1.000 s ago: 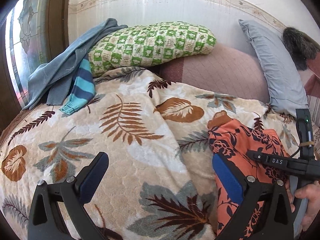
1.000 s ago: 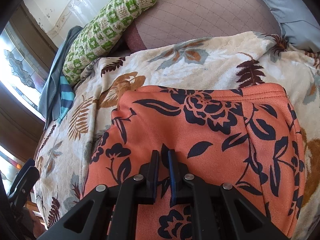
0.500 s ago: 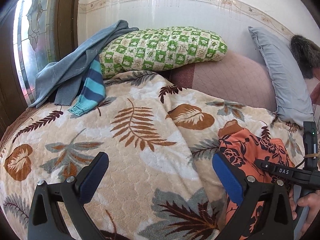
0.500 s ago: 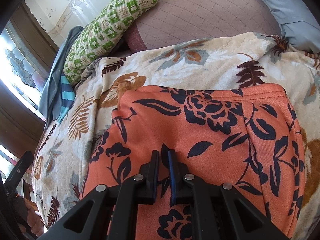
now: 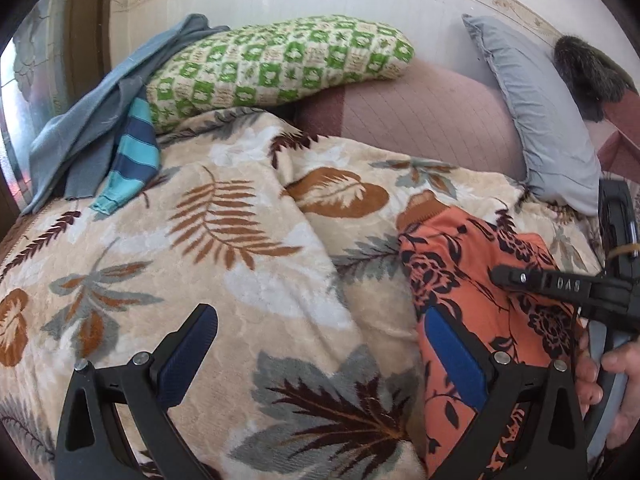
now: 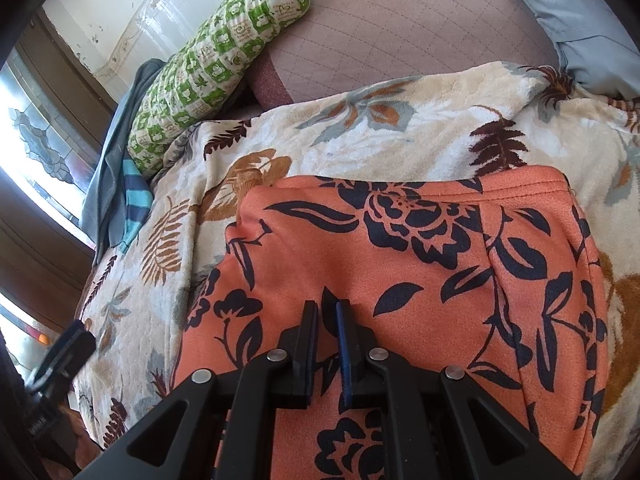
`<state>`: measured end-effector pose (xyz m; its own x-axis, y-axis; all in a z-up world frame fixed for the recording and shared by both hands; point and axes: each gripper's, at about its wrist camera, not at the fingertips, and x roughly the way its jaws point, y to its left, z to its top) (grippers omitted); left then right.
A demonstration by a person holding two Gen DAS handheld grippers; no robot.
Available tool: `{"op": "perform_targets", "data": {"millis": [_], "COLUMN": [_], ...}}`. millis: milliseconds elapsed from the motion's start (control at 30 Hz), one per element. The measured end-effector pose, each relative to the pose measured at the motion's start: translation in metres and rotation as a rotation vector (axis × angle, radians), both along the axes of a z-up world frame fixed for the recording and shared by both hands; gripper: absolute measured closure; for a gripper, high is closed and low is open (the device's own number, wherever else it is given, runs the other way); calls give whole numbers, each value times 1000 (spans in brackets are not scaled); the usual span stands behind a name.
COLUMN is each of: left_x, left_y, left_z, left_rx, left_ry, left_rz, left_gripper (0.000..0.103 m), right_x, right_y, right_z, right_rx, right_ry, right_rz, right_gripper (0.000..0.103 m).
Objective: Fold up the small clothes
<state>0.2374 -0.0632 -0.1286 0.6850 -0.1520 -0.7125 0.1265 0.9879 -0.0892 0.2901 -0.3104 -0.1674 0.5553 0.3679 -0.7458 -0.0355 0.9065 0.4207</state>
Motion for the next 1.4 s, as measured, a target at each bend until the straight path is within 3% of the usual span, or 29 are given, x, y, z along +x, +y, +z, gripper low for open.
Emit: {"op": "perform_targets", "data": {"millis": [133,233,267,333,433,500,600,700,833,967,1067,1200,1300,1400], "left_x": [-6,-8,-9,-12,-11,-11,-11,-14,-12,-7,-5,-6,-8,-8], "left_y": [-29,-55,-61,-61,-59,-56,-56,-58,-63,-60,-55,-53,-61,-70], "left_z": [-12,-32,-40,-39,-33,-31,-31,-29,-32,-34,-31,-26,-28,-37], "left_rx": [29,113,147,143,130,105,96,94,68,35,-1,-59,-40,2], "left_ry": [18,92,109,85,89,94,97,95,108,132,132,124,106,118], "left_rz": [-104,-217,-233,-223,-222,-213,-225,-255,-294,-308,-294,-299,-318,-350], "left_gripper": [0,0,0,0,0,0,0,0,0,0,0,0,0,0], "right_x": [-3,-2,-1,-1,-5,-6,9,37,78,81,57,21,7,11], "right_y": [-30,-65,-74,-81,-68,-57,-30,5,23,8,-13,-60,-86,-91], "right_z": [14,-5,-16,-16,12,25,28,20,-16,-13,17,42,33,-2], "right_rx": [-1,1,59,117,27,35,94,65,23,96,20,-69,-35,-61], "right_ry": [-50,39,76,75,-4,-45,-14,33,150,149,64,44,95,208], "right_rz": [-135,-283,-294,-309,-295,-248,-136,-40,-44,-86,-121,-222,-273,-257], "right_gripper": [91,91,91,92,91,89,89,89,91,91,91,91,91,91]}}
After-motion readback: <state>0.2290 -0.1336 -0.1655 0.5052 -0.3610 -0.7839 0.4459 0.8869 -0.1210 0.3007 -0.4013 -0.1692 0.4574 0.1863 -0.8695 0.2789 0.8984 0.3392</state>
